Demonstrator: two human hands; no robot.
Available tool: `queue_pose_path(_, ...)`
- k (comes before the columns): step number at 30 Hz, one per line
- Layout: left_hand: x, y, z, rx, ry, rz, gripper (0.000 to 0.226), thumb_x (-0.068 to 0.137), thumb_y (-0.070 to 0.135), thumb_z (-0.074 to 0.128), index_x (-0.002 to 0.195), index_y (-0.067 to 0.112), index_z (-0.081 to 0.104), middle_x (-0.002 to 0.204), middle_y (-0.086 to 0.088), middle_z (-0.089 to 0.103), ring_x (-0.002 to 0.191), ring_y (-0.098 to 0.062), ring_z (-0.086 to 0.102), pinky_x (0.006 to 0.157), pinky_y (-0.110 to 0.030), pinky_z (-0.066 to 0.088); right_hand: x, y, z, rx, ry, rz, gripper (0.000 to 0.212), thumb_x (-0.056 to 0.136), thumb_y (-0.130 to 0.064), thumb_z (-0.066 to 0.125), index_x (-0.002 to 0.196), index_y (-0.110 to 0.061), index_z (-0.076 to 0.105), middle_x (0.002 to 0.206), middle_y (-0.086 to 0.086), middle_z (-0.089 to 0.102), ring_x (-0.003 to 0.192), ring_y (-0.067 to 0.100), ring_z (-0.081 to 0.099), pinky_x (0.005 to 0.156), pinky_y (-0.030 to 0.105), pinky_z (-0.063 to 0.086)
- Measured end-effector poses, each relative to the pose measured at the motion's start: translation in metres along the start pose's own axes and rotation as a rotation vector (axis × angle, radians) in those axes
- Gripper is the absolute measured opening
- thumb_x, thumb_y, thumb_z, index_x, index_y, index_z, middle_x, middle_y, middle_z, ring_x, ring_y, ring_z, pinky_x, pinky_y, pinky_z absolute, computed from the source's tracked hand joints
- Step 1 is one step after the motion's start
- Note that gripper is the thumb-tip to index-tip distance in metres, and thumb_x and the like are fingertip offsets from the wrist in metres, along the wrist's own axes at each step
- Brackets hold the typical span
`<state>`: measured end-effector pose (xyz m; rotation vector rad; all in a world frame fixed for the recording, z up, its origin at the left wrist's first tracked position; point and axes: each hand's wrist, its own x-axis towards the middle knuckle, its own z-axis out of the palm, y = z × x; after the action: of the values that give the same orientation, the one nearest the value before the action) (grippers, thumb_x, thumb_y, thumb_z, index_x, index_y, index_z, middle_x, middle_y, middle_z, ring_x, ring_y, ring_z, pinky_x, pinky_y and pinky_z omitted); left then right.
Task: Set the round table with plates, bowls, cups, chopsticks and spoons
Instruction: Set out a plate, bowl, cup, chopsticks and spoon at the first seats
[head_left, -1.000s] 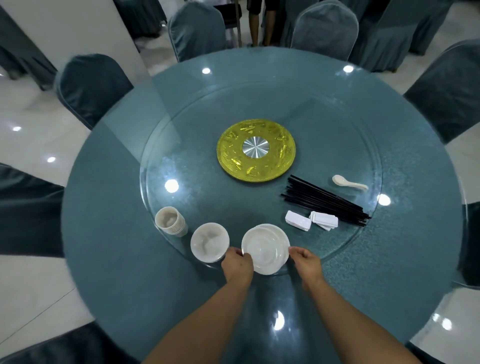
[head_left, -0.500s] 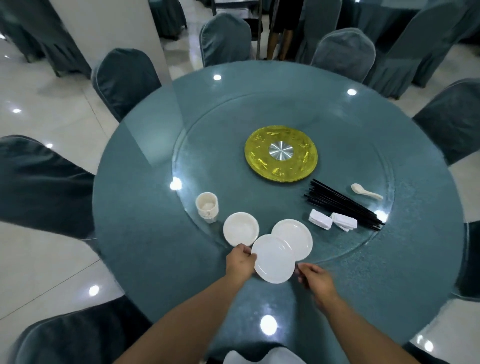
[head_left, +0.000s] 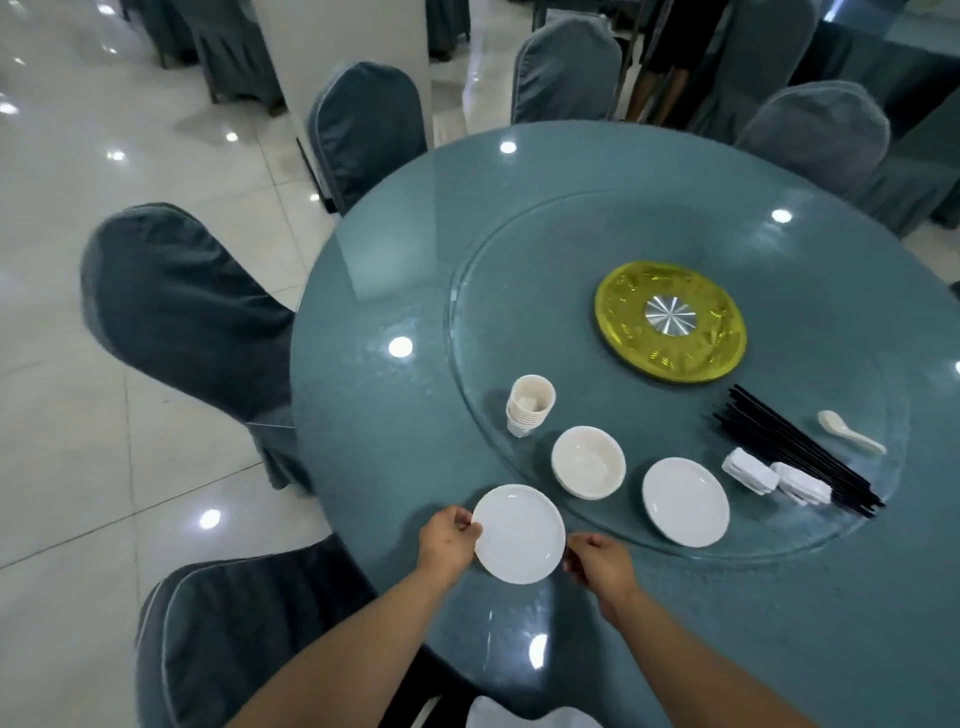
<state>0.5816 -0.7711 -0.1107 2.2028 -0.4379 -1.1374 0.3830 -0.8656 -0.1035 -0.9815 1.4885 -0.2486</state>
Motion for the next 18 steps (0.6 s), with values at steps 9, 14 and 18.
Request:
queue_pose_path(9, 0.036, -0.032, -0.047, -0.015, 0.159, -0.106, 0.011, 0.089, 0.012, 0.065, 0.097, 0.005, 0.065, 0.100, -0.014, 0.069, 0.096, -0.028, 0.064, 0.087, -0.032, 0.051, 0.007, -0.013, 0.062, -0.184, -0.053, 0.023, 0.019, 0.093, -0.009, 0.056, 0.079, -0.005, 0.068, 0.070, 0.010, 0.068, 0.055, 0.016, 0.057, 0.050, 0.025, 0.043)
queue_pose_path(14, 0.047, -0.033, -0.045, 0.019, 0.160, -0.134, 0.014, 0.087, 0.013, 0.067, 0.097, 0.004, 0.067, 0.101, -0.015, 0.071, 0.101, -0.030, 0.064, 0.090, -0.032, 0.049, 0.010, -0.023, 0.060, -0.237, -0.036, -0.002, 0.017, 0.092, -0.011, 0.059, 0.079, -0.007, 0.068, 0.072, 0.009, 0.068, 0.057, 0.015, 0.057, 0.049, 0.020, 0.044)
queue_pose_path(18, 0.044, -0.029, -0.042, 0.092, 0.121, -0.139, 0.017, 0.088, 0.015, 0.064, 0.096, 0.003, 0.074, 0.099, -0.016, 0.073, 0.099, -0.030, 0.066, 0.084, -0.031, 0.048, 0.013, -0.030, 0.047, -0.282, -0.014, -0.033, 0.017, 0.090, -0.008, 0.057, 0.076, -0.006, 0.068, 0.069, 0.009, 0.067, 0.057, 0.016, 0.055, 0.048, 0.021, 0.041)
